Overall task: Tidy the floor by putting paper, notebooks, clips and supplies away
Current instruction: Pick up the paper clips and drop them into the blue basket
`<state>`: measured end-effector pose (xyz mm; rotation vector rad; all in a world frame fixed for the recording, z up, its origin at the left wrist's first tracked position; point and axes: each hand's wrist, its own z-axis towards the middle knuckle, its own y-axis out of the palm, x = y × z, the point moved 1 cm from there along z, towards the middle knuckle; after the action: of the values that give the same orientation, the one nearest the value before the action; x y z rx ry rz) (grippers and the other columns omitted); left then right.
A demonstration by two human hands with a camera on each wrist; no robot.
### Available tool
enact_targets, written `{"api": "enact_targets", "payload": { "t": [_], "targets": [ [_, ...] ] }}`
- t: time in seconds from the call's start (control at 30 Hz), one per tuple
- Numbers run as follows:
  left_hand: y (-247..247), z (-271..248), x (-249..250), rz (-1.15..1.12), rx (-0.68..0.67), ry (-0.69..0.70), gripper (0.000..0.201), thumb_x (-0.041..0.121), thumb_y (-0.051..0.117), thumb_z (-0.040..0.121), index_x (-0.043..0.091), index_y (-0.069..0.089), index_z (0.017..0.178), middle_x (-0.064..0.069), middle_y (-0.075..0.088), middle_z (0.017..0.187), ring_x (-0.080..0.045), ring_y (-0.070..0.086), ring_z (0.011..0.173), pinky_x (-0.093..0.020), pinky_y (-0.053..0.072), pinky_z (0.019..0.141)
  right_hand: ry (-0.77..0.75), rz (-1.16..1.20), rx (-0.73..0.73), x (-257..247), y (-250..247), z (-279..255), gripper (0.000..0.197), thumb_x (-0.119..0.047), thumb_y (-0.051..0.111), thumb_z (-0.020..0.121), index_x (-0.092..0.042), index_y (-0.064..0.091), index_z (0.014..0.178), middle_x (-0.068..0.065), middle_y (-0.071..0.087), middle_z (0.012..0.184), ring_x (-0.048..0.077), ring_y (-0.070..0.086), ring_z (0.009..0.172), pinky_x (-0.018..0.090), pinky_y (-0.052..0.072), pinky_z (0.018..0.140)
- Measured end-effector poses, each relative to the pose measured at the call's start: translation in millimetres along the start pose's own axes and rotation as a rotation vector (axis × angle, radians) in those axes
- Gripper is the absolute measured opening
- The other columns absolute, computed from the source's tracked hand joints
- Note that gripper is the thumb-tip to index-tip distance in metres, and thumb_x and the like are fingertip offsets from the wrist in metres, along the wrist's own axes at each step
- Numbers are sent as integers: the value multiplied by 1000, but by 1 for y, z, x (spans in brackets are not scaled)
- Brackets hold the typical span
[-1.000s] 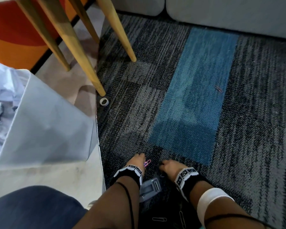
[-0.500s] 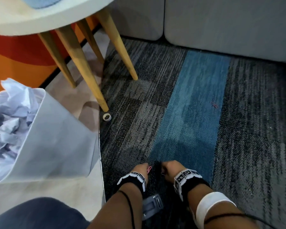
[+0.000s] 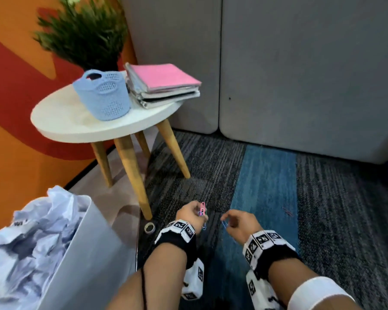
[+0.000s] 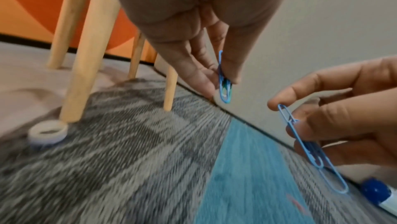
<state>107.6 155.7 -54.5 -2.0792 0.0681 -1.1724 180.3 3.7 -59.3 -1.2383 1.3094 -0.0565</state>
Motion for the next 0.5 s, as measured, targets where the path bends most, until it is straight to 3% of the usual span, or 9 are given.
{"api": "enact_targets", "payload": {
  "t": [0.1,0.2,0.27,0.4,0.5],
  "targets": [
    [-31,9,22,-26,40,92,24,14,69,80,28,53,69,4,56,68,-20,56,76,-29,50,77,-58,11,72,-35,-27,16,28,-2,56,78,-30,59,83,-10,52,64,5,48,56,14,39,55],
    [-60,14,44,-36,85,169,16,16,69,82,27,57,79,3,62,77,-19,60,81,-24,46,74,-109,46,148,-71,-48,29,27,-3,56,77,-28,60,82,-11,53,65,11,51,63,12,39,58],
    [-80,16,59,-55,131,219,15,15,69,82,26,58,81,3,62,77,-18,60,79,-21,42,71,-157,66,197,-96,-61,36,27,-2,57,76,-27,61,82,-10,55,66,11,52,64,4,37,55],
    [-127,19,93,-131,237,325,21,12,70,79,29,59,77,5,64,74,-15,61,71,-21,49,69,-256,125,338,-152,-90,50,28,-1,58,73,-27,63,79,-8,54,64,0,48,53,3,37,57],
    [-171,21,120,-260,315,412,27,7,72,75,30,59,71,4,64,70,-19,57,64,-38,56,77,-364,197,427,-200,-114,59,30,2,60,71,-27,63,78,-6,56,66,-2,50,53,4,39,58]
  ]
}}
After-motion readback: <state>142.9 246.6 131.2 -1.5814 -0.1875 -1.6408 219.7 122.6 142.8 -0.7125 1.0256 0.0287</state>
